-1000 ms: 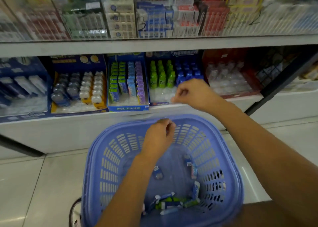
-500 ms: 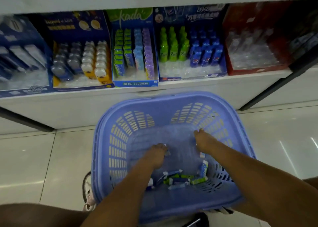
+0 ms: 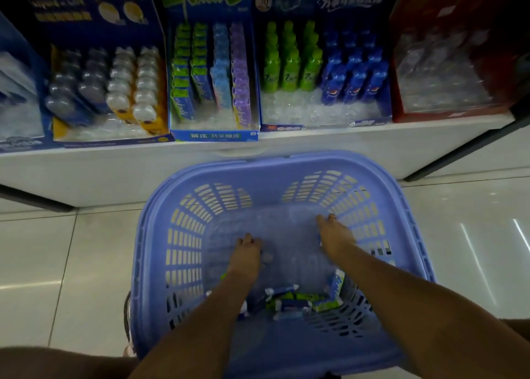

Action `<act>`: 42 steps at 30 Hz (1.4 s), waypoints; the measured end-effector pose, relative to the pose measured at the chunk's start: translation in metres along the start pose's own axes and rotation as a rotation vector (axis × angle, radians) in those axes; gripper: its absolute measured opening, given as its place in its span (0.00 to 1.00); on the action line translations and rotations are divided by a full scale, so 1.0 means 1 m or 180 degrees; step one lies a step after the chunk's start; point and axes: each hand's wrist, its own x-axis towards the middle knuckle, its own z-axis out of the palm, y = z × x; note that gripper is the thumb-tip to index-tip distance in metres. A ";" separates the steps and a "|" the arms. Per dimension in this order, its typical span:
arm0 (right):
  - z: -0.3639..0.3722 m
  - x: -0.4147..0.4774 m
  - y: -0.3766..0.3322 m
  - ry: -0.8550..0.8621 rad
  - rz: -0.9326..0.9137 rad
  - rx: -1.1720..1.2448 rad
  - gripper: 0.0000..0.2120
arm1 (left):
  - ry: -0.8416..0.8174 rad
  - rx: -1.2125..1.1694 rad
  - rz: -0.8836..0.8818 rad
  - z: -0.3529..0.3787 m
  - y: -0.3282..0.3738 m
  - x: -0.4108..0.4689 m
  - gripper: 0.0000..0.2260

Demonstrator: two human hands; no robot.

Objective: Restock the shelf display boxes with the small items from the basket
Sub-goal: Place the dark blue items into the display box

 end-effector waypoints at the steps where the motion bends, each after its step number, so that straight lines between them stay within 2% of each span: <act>1: -0.003 0.001 0.000 -0.0031 -0.0063 -0.0082 0.24 | 0.0120 -0.0360 -0.0058 0.000 -0.001 -0.001 0.11; 3: -0.013 -0.002 -0.003 -0.0124 -0.0320 0.0652 0.23 | 0.0383 -0.1429 -0.0345 -0.008 0.002 -0.002 0.04; 4: -0.017 -0.002 -0.004 -0.0187 -0.0420 0.1239 0.21 | 0.0460 -0.1822 -0.0395 -0.017 0.005 -0.001 0.05; 7: -0.037 -0.012 -0.015 -0.0444 -0.0489 0.3367 0.17 | 0.0169 -0.3312 -0.0349 -0.050 0.021 0.002 0.12; 9: -0.051 -0.024 -0.023 -0.0955 -0.0554 0.4616 0.14 | -0.0031 -0.4427 -0.0364 -0.077 0.035 -0.004 0.09; 11: -0.063 -0.037 -0.030 -0.1109 -0.0740 0.5137 0.12 | -0.0153 -0.4968 -0.0249 -0.101 0.042 -0.012 0.05; 13: -0.072 -0.051 -0.036 -0.1023 -0.0964 0.5261 0.10 | -0.0279 -0.5106 -0.0097 -0.120 0.045 -0.021 0.06; 16: -0.089 -0.071 -0.049 -0.0827 -0.1200 0.5070 0.10 | -0.0246 -0.5076 0.0014 -0.146 0.043 -0.039 0.09; 20: -0.123 -0.098 -0.076 0.0065 -0.1329 0.4445 0.15 | 0.0435 -0.4829 0.0293 -0.175 0.036 -0.065 0.14; 24: -0.157 -0.132 -0.105 0.0395 -0.2099 0.4573 0.05 | 0.0977 -0.5297 0.0517 -0.205 0.027 -0.092 0.15; 28: -0.185 -0.148 -0.139 0.0802 -0.2593 0.4105 0.08 | 0.1243 -0.5922 0.0680 -0.233 0.005 -0.115 0.14; 35: -0.223 -0.133 -0.192 0.1965 -0.2425 0.2606 0.09 | 0.1415 -0.6691 0.0839 -0.255 -0.025 -0.136 0.16; 39: -0.230 -0.118 -0.211 0.2257 -0.2226 0.1664 0.10 | 0.1097 -0.6775 0.0974 -0.254 -0.030 -0.138 0.16; 42: -0.236 -0.116 -0.212 0.2457 -0.2116 0.1393 0.12 | 0.1039 -0.6856 0.1001 -0.253 -0.031 -0.138 0.16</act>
